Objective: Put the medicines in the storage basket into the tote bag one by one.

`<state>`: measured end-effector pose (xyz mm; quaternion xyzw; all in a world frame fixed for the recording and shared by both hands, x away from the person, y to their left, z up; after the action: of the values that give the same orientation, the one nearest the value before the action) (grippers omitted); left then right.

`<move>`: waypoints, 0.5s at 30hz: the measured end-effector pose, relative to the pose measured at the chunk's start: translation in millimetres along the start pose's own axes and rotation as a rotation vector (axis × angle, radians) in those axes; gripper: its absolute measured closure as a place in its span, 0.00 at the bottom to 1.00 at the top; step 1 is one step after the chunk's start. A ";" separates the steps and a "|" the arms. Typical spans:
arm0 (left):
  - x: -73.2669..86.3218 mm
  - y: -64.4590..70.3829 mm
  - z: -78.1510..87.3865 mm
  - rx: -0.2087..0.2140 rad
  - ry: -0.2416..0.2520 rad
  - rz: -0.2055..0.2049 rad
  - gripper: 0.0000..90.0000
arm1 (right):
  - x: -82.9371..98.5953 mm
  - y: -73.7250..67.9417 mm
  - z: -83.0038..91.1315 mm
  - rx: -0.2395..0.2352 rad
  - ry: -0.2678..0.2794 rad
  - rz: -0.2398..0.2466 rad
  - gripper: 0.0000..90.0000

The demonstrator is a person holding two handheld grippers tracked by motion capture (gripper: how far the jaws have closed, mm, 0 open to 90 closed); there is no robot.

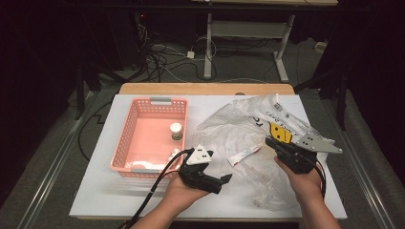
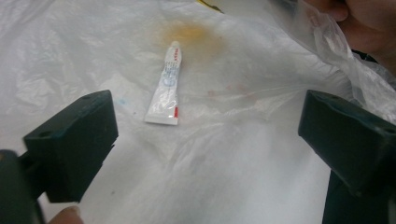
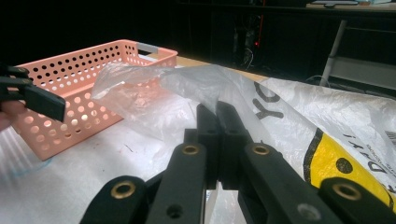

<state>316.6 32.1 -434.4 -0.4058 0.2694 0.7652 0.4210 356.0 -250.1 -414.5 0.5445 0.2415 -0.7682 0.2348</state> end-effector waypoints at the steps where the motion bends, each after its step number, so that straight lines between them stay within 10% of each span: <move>1: 1.2 -0.9 2.7 -0.012 -0.003 -0.002 0.00 | 0.2 -0.4 0.0 0.000 -0.001 -0.002 1.00; 15: 14.1 -25.1 38.0 -0.097 0.021 0.038 0.00 | 1.0 -0.9 0.8 0.004 -0.004 -0.001 1.00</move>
<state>318.8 79.3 -428.2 -0.4284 0.2440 0.7810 0.3834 354.5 -250.0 -415.1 0.5434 0.2399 -0.7697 0.2338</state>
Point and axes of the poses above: each handheld gripper's, and its own axes: z roughly backward along the jaws, x roughly out of its underside, y roughly to its right, the point moved 3 cm from there along -z, roughly forward along the jaws, and after that the axes turned 5 degrees about -z, right-handed, at the moved point
